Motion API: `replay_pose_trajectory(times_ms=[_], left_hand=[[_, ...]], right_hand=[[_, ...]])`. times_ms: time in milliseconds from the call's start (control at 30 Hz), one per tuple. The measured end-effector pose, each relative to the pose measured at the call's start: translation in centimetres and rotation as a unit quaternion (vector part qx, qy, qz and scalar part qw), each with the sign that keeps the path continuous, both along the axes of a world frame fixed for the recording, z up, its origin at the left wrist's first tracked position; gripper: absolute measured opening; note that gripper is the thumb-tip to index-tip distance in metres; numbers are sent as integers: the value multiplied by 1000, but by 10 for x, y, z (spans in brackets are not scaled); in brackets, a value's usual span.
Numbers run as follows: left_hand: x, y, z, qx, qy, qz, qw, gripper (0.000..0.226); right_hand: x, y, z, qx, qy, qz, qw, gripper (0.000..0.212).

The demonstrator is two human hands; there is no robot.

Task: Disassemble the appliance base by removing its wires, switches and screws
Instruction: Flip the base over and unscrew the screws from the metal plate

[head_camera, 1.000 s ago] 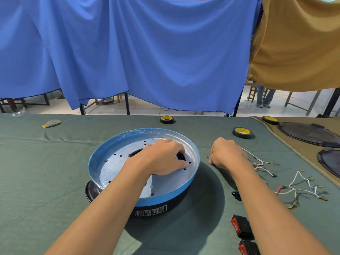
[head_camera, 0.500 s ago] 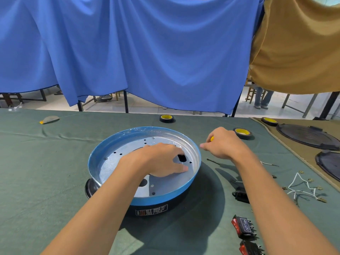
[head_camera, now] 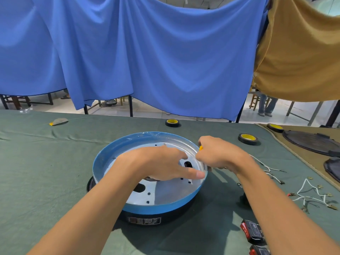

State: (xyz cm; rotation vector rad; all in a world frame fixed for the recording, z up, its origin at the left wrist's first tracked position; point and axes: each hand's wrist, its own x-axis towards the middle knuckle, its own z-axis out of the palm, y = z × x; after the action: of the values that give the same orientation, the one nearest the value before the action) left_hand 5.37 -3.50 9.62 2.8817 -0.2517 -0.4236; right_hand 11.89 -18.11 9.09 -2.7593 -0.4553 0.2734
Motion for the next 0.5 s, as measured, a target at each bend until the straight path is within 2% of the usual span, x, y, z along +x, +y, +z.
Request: replay_pose_trajectory(times_ms=[133,200,300,333,433,500], left_hand=[[0,6,2,30,-28,3,999,80],[1,4,1,43,-35,-1,998,77],[1,1,-3,61,-38,8,997,74],[1,1,-4,71,-33,12,997,74],[0,2,-3,79,-16,15,997,76],[-2,4,1,70,-12,14,997,78]], right_hand=[[-6,-8,11,-13,94,38,995,34],[-4,-7,11,-11,50,28,998,28],[1,1,-1,48,-90,-33,994,23],[2,4,-5,64,-110,-41,991,22],[-2,6,-7,67,-109,-31,991,18],[-8,2,3,26,-77,-8,997,27]])
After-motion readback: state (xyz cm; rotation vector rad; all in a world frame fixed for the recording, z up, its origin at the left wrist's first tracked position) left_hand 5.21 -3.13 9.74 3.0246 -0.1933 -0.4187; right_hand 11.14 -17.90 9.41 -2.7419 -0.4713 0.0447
